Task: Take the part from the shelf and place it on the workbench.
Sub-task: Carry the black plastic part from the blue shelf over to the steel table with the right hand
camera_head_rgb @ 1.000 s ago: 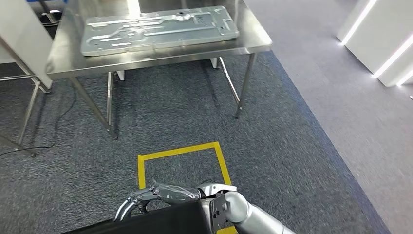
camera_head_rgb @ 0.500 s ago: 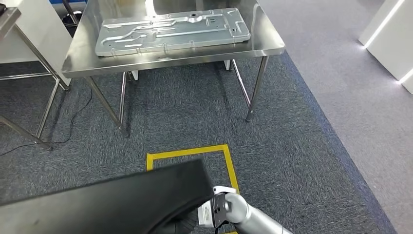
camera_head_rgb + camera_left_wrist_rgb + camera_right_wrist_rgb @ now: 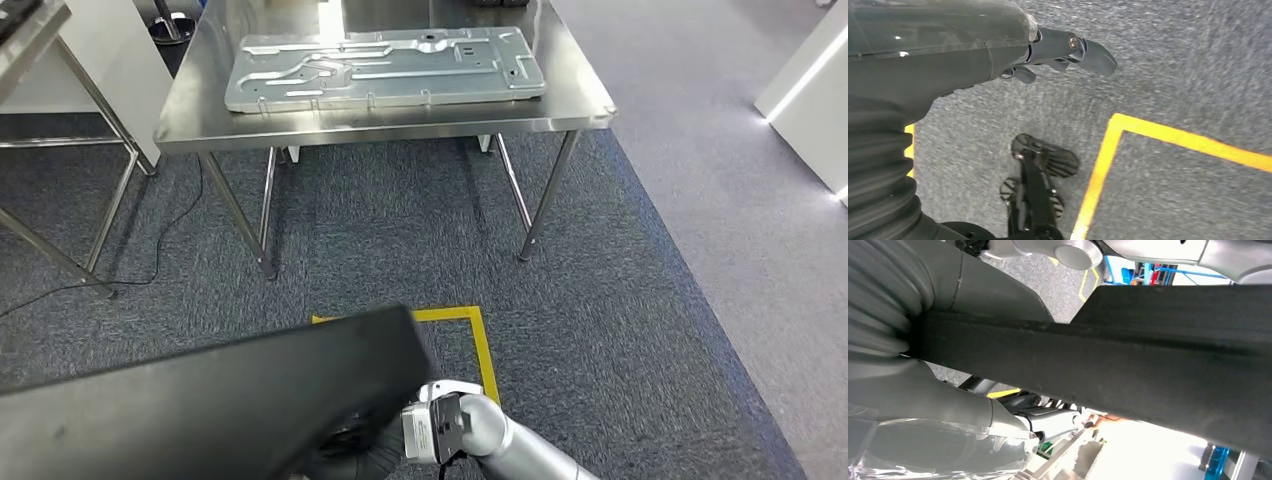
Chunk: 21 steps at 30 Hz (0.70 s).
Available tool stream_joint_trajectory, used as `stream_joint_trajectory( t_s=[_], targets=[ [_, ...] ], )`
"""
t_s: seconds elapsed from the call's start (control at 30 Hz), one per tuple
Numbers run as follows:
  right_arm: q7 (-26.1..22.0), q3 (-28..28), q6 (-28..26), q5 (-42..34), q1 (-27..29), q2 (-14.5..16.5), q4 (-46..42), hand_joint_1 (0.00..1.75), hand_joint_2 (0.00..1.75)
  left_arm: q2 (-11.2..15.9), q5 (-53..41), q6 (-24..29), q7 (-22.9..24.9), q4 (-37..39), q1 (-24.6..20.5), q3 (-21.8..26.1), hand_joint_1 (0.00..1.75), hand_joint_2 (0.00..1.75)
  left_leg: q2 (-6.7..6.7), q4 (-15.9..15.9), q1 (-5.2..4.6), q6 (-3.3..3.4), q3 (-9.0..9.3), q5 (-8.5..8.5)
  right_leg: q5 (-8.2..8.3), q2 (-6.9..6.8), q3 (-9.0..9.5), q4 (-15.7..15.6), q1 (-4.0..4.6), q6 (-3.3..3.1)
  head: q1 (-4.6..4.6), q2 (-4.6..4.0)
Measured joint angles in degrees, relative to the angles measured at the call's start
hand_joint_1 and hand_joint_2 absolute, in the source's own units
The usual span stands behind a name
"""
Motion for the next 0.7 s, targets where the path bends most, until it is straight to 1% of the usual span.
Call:
stream_joint_trajectory(
  t_s=[0.07,0.1,0.13,0.17,0.2,0.23,0.27,0.3,0.33,0.37,0.4,0.43,0.47,0.5,0.53,0.57,0.6,0.63,0.67,0.7],
  targets=[
    [0.3,0.0,-0.1,-0.2,0.1,-0.1,0.0,1.75,1.75,0.0,-0.1,-0.2,-0.1,0.0,0.0,0.0,0.0,1.75,-0.25,0.0,-0.06,0.2,1.04,-0.93,-2.18,0.22,-5.37,6.8,-0.02,0.16,0.03,-0.01],
    [0.4,-0.1,-0.1,-0.2,0.2,-0.2,-0.1,1.75,1.75,0.0,-0.2,-0.3,-0.2,0.0,0.0,0.0,0.0,1.75,-0.42,0.0,-0.09,0.2,1.68,-1.5,-2.97,0.27,-7.6,8.8,-0.02,0.16,0.02,-0.01],
    [0.5,-0.1,-0.2,-0.2,0.4,-0.3,-0.1,1.75,1.75,0.0,-0.3,-0.3,-0.2,0.0,0.1,0.0,0.0,1.75,-0.62,0.0,-0.11,0.16,2.48,-2.15,-3.14,0.28,-8.98,9.0,0.0,0.09,0.03,-0.01],
    [0.5,-0.2,-0.2,-0.2,0.5,-0.3,-0.1,1.75,1.75,0.0,-0.3,-0.4,-0.2,0.0,0.1,0.0,0.0,1.75,-0.82,0.0,-0.13,0.09,3.44,-2.87,-2.49,0.31,-9.4,7.4,0.08,-0.1,0.03,-0.01],
    [0.5,-0.2,-0.3,-0.2,0.5,-0.3,-0.1,1.75,1.75,0.0,-0.3,-0.4,-0.3,0.0,0.1,0.0,0.0,1.75,-0.97,0.0,-0.16,0.0,4.46,-3.66,-0.48,0.36,-9.05,4.3,0.24,-0.5,0.03,-0.01],
    [0.5,-0.3,-0.3,-0.2,0.6,-0.4,0.0,1.75,1.75,-0.1,-0.4,-0.4,-0.3,0.0,0.0,0.0,0.0,1.75,-1.1,-0.1,-0.2,-0.13,5.48,-4.5,3.24,0.51,-8.52,0.4,0.5,-1.05,0.04,-0.01],
    [0.5,-0.4,-0.4,-0.2,0.6,-0.4,0.0,1.75,1.75,-0.2,-0.4,-0.5,-0.3,0.0,0.0,0.0,0.0,1.75,-1.3,-0.3,-0.24,-0.34,6.34,-5.3,6.35,0.71,-7.97,-2.7,0.78,-1.49,0.02,-0.01],
    [0.5,-0.4,-0.4,-0.2,0.7,-0.5,0.0,1.75,1.75,-0.3,-0.4,-0.5,-0.3,0.0,-0.1,0.0,0.0,1.75,-1.42,-0.7,-0.28,-0.65,7.09,-6.04,8.82,0.89,-7.46,-4.8,1.04,-1.87,0.01,-0.01],
    [0.6,-0.4,-0.5,-0.2,0.7,-0.5,0.1,1.75,1.75,-0.4,-0.5,-0.5,-0.3,0.0,-0.1,0.0,0.0,1.75,-1.51,-1.0,-0.32,-1.0,7.89,-6.33,9.97,1.06,-7.04,-5.8,1.2,-2.09,-0.01,-0.01],
    [0.6,-0.4,-0.5,-0.2,0.7,-0.5,0.1,1.75,1.75,-0.4,-0.5,-0.4,-0.3,0.0,-0.1,0.0,0.0,1.75,-1.57,-1.0,-0.35,-1.41,8.38,-5.98,9.25,1.08,-6.37,-5.9,1.23,-2.27,-0.03,-0.01],
    [0.5,-0.4,-0.5,-0.2,0.6,-0.4,0.1,1.75,1.75,-0.3,-0.4,-0.4,-0.3,0.0,-0.2,0.0,0.0,1.75,-1.47,0.0,-0.36,-1.77,8.44,-5.19,8.78,1.06,-5.38,-6.4,1.09,-2.53,-0.02,0.0],
    [0.5,-0.4,-0.5,-0.3,0.5,-0.3,0.1,1.75,1.75,-0.4,-0.4,-0.4,-0.3,0.0,-0.2,0.0,0.0,1.75,-1.27,2.3,-0.36,-2.08,7.81,-3.83,8.21,1.03,-4.17,-7.0,0.95,-2.84,-0.03,0.0],
    [0.5,-0.4,-0.5,-0.3,0.4,-0.1,0.0,1.75,1.75,-0.3,-0.4,-0.3,-0.3,0.0,-0.3,0.0,0.0,1.75,-1.06,5.3,-0.31,-2.38,6.25,-2.67,7.57,0.94,-2.86,-7.5,0.8,-3.14,-0.06,0.01],
    [0.5,-0.4,-0.5,-0.3,0.3,0.0,0.1,1.75,1.75,-0.3,-0.4,-0.3,-0.3,0.0,-0.4,0.0,0.0,1.75,-0.83,8.8,-0.27,-2.65,4.16,-2.4,6.86,0.91,-1.55,-7.9,0.69,-3.31,-0.08,0.01],
    [0.5,-0.4,-0.5,-0.3,0.2,0.0,0.1,1.75,1.75,-0.3,-0.4,-0.3,-0.3,0.0,-0.5,0.0,0.0,1.75,-0.61,11.7,-0.24,-2.89,1.81,-3.34,5.96,0.87,-0.36,-8.1,0.7,-3.45,-0.1,0.0],
    [0.6,-0.4,-0.5,-0.3,0.2,0.1,0.1,1.75,1.75,-0.3,-0.4,-0.2,-0.3,0.0,-0.4,0.0,0.0,1.75,-0.5,13.6,-0.22,-3.1,-0.42,-5.52,5.05,0.87,0.75,-8.1,0.68,-3.51,-0.13,0.01],
    [0.6,-0.4,-0.5,-0.3,0.2,0.1,0.1,1.75,1.75,-0.3,-0.4,-0.2,-0.3,0.0,-0.3,0.0,0.0,1.75,-0.4,14.4,-0.21,-3.24,-2.39,-8.47,4.06,0.93,1.91,-8.1,0.67,-3.51,-0.11,0.0],
    [0.7,-0.4,-0.5,-0.3,0.2,0.1,0.1,1.75,1.75,-0.3,-0.4,-0.1,-0.3,0.0,-0.2,0.0,0.0,1.75,-0.31,14.0,-0.18,-3.28,-3.92,-11.13,3.03,0.99,3.16,-8.1,0.65,-3.48,-0.12,0.0],
    [0.7,-0.4,-0.5,-0.3,0.2,0.1,0.1,1.75,1.75,-0.3,-0.4,-0.1,-0.3,0.0,-0.1,0.0,0.0,1.75,-0.23,12.5,-0.15,-3.25,-4.97,-12.35,1.99,1.03,4.48,-8.1,0.65,-3.41,-0.11,0.0],
    [0.8,-0.4,-0.6,-0.3,0.2,0.1,0.1,1.75,1.75,-0.3,-0.4,-0.1,-0.3,0.0,-0.1,0.0,0.0,1.75,-0.15,10.4,-0.12,-3.17,-5.69,-11.66,0.95,1.02,5.83,-8.1,0.65,-3.31,-0.12,-0.01]
  ],
)
